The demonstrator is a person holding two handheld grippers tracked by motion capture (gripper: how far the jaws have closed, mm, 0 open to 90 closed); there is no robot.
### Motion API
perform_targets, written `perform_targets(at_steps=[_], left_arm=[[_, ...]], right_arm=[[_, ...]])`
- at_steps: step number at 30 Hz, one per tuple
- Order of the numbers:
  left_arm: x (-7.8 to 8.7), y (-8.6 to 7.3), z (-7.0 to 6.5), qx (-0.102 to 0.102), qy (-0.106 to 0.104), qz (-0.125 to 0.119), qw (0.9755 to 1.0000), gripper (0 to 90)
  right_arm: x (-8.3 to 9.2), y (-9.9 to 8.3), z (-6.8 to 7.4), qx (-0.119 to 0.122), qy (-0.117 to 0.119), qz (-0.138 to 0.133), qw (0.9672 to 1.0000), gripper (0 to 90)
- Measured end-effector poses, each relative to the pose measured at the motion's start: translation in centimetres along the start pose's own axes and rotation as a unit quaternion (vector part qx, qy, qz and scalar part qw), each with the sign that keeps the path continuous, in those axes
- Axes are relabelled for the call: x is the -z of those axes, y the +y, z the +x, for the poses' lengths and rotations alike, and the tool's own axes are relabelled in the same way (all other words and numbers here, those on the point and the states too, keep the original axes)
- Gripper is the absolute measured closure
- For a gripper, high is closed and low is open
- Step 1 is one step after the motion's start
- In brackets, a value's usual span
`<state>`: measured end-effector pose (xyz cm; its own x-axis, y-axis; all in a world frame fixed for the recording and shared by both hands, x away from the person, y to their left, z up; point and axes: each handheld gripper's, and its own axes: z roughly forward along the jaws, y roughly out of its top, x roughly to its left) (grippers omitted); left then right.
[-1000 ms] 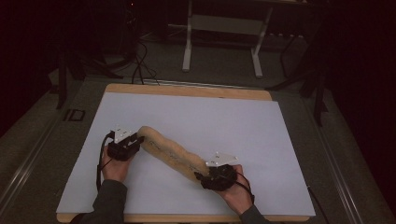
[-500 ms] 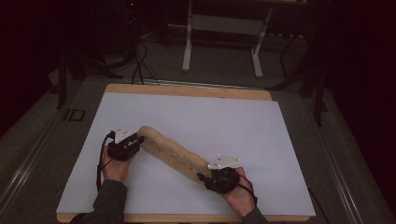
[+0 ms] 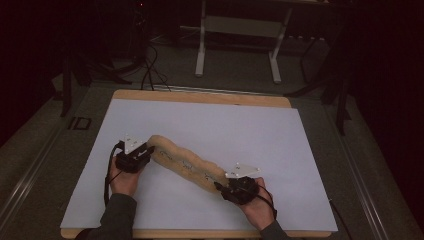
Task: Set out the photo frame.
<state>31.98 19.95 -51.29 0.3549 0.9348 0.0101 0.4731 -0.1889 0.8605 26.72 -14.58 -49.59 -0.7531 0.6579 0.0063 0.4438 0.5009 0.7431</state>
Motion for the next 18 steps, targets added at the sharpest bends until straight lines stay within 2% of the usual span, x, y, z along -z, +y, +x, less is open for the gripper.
perform_targets(at_steps=[10, 18], left_arm=[[0.3, 0.1, -0.3, 0.005, 0.005, -0.003, 1.0000, 73.6], [0.6, 0.2, -0.7, 0.009, 0.006, -0.005, 0.9999, 73.6]], right_arm=[[0.2, 0.1, -0.6, -0.007, -0.012, -0.007, 0.9999, 64.0], [0.6, 0.3, -1.7, -0.022, -0.035, -0.024, 0.9989, 63.4]])
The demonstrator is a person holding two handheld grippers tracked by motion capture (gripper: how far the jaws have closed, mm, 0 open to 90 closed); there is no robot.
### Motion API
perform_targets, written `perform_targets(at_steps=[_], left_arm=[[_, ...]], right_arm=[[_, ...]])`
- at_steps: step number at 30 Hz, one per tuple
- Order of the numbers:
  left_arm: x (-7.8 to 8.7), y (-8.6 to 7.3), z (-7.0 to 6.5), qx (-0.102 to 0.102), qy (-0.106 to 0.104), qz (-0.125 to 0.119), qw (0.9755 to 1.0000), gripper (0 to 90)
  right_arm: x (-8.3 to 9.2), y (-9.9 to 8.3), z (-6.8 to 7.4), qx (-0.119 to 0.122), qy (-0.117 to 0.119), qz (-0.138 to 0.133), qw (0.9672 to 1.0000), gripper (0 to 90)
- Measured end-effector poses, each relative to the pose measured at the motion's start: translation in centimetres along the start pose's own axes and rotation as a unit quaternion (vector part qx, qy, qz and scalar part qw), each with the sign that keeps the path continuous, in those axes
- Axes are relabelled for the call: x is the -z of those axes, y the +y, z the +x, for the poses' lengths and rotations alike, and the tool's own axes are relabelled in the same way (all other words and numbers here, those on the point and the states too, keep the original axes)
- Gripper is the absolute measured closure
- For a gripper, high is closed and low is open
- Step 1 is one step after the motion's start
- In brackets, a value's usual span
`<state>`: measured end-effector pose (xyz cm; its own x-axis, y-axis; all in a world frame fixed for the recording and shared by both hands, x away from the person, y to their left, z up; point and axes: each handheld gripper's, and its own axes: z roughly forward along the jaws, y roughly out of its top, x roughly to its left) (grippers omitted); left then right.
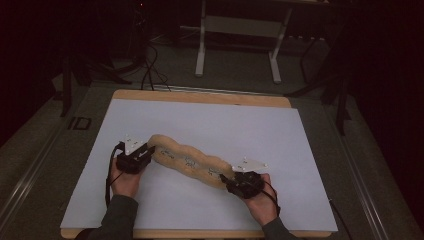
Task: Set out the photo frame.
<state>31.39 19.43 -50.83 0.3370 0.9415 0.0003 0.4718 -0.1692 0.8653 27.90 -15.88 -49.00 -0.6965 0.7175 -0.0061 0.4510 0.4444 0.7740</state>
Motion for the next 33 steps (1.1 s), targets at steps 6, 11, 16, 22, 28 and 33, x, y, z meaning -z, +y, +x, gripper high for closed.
perform_targets(at_steps=[6, 11, 16, 22, 28, 33], left_arm=[[0.1, 0.1, -0.2, 0.004, 0.001, -0.002, 1.0000, 73.6], [0.2, 0.1, -0.4, 0.007, 0.000, -0.003, 1.0000, 73.6], [0.6, 0.3, -0.7, 0.008, 0.004, -0.009, 0.9999, 73.5], [0.9, 0.7, -0.7, 0.019, 0.001, -0.010, 0.9998, 73.5], [1.4, 1.0, -0.7, 0.024, 0.011, -0.012, 0.9996, 73.5], [1.8, 1.3, -0.9, 0.026, 0.020, -0.012, 0.9994, 73.5]], right_arm=[[0.1, 0.2, -0.5, -0.004, -0.010, -0.004, 0.9999, 63.3], [0.3, 0.2, -0.9, -0.010, -0.014, -0.013, 0.9998, 63.0], [0.6, 0.4, -1.3, -0.013, -0.017, -0.022, 0.9995, 62.5], [1.1, 0.9, -1.7, -0.010, -0.016, -0.038, 0.9991, 62.5], [1.2, 1.5, -1.9, -0.008, -0.014, -0.046, 0.9988, 62.1], [1.2, 1.8, -2.2, -0.010, -0.016, -0.052, 0.9985, 61.5]])
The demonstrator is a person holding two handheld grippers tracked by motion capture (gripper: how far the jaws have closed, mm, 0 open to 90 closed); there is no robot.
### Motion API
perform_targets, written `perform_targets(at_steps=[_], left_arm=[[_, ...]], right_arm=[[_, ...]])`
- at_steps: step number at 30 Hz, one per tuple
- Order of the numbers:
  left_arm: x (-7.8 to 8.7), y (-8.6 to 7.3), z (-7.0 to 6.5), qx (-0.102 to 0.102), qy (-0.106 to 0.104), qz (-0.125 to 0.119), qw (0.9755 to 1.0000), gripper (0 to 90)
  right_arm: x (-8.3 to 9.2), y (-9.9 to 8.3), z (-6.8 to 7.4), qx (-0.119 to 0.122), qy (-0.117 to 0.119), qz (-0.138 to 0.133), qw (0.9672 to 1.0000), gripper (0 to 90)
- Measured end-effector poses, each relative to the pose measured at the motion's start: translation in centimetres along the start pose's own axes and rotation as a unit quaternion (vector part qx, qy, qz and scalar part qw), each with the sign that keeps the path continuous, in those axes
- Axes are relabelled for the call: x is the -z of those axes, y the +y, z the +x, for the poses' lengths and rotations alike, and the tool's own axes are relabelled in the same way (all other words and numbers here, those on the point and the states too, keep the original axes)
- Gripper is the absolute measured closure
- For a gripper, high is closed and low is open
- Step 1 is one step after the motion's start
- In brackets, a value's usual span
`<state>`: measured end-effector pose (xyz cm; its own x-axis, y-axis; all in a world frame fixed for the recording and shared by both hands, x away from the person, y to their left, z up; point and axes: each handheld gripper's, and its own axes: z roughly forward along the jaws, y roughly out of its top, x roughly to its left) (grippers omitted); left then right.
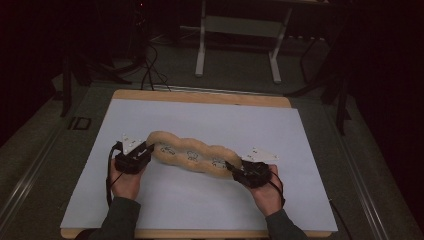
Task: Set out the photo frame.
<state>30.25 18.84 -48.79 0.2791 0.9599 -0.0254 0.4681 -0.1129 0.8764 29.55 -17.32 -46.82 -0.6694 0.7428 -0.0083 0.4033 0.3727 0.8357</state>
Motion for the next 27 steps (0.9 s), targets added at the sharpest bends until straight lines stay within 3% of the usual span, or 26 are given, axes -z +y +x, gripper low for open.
perform_targets(at_steps=[14, 22, 27], left_arm=[[0.4, 0.2, -1.0, -0.002, 0.013, -0.005, 0.9999, 73.2], [0.1, 0.0, -1.9, -0.005, 0.009, 0.001, 0.9999, 73.0], [0.0, -0.1, -2.2, -0.002, 0.012, 0.001, 0.9999, 73.0]], right_arm=[[-0.3, 0.4, -1.6, -0.013, -0.010, -0.003, 0.9999, 59.2], [-0.3, -0.1, -2.8, -0.042, -0.024, 0.000, 0.9988, 59.8], [-0.5, -0.4, -3.2, -0.048, -0.026, 0.007, 0.9985, 60.3]])
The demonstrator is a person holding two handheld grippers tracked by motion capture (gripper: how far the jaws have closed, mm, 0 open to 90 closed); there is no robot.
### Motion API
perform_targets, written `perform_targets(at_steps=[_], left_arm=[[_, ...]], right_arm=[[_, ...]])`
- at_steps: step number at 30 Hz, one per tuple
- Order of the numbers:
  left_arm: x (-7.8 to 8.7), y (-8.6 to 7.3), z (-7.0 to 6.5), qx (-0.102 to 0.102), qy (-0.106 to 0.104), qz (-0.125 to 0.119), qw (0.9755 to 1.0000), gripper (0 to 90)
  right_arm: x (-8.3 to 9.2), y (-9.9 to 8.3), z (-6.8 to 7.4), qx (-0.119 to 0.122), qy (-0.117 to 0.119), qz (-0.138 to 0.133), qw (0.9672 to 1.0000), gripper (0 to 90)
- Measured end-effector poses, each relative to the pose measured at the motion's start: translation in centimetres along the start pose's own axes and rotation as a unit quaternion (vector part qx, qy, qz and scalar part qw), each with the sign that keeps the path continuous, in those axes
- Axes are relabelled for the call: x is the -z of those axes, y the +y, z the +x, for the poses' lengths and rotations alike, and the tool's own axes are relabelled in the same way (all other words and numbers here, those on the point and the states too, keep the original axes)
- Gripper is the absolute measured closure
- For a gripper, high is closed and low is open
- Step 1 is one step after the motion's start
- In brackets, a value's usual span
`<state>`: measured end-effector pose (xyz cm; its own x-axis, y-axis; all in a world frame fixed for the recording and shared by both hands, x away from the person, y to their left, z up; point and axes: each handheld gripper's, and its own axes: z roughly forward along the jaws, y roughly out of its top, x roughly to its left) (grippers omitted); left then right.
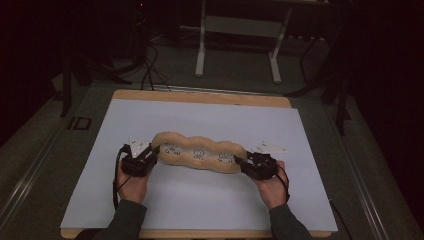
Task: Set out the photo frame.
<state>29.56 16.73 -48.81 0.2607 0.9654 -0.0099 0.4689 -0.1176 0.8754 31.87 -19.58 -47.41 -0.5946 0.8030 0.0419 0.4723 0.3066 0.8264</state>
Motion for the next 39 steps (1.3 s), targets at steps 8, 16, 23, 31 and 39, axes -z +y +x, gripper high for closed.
perform_targets(at_steps=[8, 16, 23, 31, 39], left_arm=[[0.4, -0.1, -0.4, 0.005, 0.004, -0.006, 1.0000, 73.0], [0.4, -0.3, -0.9, 0.005, -0.002, -0.010, 0.9999, 72.8], [0.2, -0.5, -1.2, 0.005, -0.007, -0.006, 0.9999, 72.7], [0.1, -0.9, -1.4, 0.002, -0.008, 0.002, 1.0000, 72.6], [-0.3, -1.3, -1.2, 0.013, -0.009, 0.012, 0.9998, 72.7]], right_arm=[[0.1, 0.2, -0.2, -0.001, -0.009, -0.009, 0.9999, 60.0], [0.0, 0.1, -0.8, -0.016, -0.015, -0.012, 0.9997, 59.7], [0.0, -0.3, -1.4, -0.025, -0.015, -0.010, 0.9995, 59.7], [-0.5, -0.9, -1.8, -0.032, -0.008, -0.006, 0.9994, 59.7], [-1.0, -1.0, -1.8, -0.039, -0.008, -0.004, 0.9992, 59.8]])
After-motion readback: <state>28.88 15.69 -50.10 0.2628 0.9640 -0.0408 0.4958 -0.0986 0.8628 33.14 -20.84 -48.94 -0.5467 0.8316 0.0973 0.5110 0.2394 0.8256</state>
